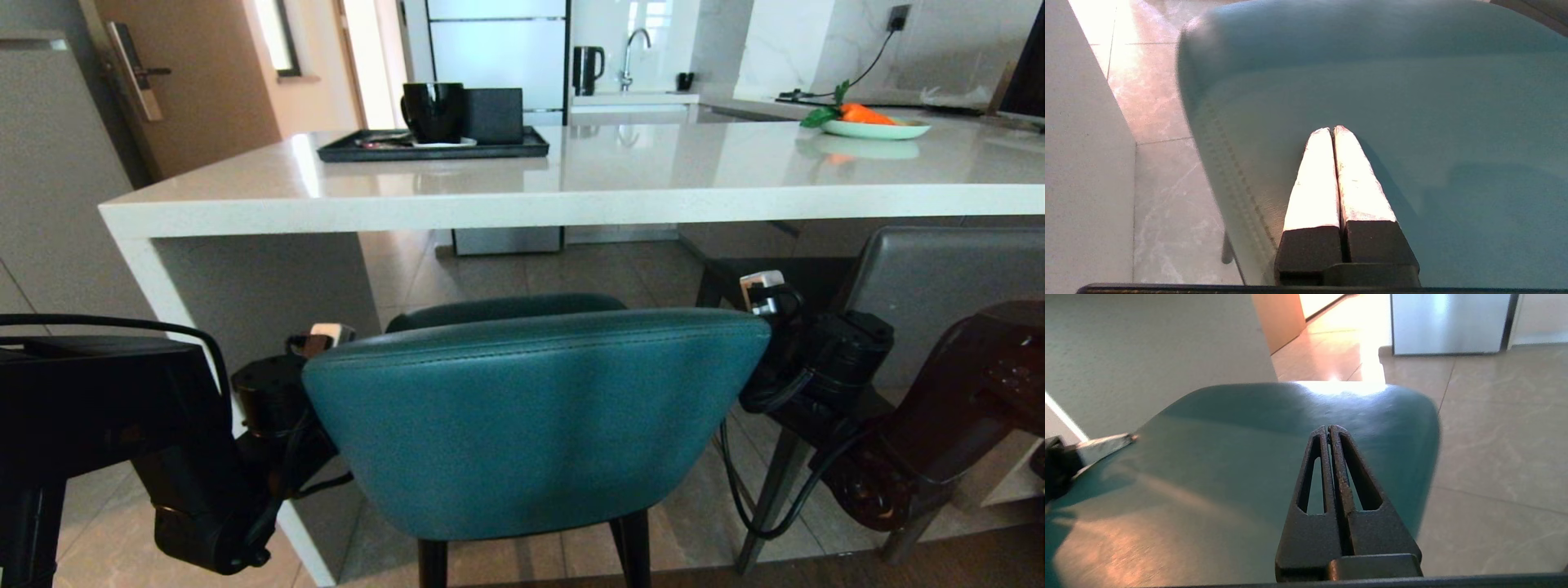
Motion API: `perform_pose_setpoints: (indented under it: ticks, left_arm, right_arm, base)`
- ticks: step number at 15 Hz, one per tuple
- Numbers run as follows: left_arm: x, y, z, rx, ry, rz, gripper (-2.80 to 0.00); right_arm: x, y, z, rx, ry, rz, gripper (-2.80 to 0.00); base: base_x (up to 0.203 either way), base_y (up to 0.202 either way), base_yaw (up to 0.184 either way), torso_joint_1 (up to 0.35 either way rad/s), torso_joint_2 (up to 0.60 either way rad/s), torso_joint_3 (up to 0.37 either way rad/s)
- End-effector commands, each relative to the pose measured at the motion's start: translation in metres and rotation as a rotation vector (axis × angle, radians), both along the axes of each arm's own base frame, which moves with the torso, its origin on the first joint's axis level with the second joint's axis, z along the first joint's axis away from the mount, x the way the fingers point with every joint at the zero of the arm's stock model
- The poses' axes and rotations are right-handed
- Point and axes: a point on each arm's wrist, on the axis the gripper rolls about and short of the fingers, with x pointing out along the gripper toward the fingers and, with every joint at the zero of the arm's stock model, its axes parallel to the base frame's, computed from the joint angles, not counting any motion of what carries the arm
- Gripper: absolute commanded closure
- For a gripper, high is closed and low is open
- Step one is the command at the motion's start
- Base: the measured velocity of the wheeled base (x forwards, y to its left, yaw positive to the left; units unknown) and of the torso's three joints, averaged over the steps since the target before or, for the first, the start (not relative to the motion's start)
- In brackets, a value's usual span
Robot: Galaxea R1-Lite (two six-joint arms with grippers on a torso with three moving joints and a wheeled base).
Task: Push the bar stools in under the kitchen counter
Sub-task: Pull the blue chair out from under the dining table
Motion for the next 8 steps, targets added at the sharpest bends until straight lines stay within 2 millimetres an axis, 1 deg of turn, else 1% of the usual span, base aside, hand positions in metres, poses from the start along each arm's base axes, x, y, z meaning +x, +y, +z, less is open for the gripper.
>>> perform_pose_setpoints:
  ticks: [1, 4, 8]
  left_arm:
    - [-0.0011, -0.0001, 0.0007, -0.003, -0.006, -0.002, 0.00]
    - [-0.0062, 0.0021, 0.0063, -0.005, -0.011, -0.003, 0.00]
    - [-0.0094, 0.0020, 0.0073, -0.004, -0.008, -0.006, 0.00]
  right_arm:
    - [-0.0021, -0.0014, 0.0012, 0.003, -0.003, -0.002, 0.00]
    - [0.0016, -0.0079, 0.0049, 0.009, -0.017, -0.025, 0.00]
    - [-0.0035, -0.0100, -0.0028, -0.003, 0.018, -0.032, 0.00]
  base:
    - [0.000, 0.000, 0.000, 0.000, 0.00, 0.000]
    - [0.000, 0.000, 0.000, 0.000, 0.00, 0.000]
    - [0.000, 0.000, 0.000, 0.000, 0.00, 0.000]
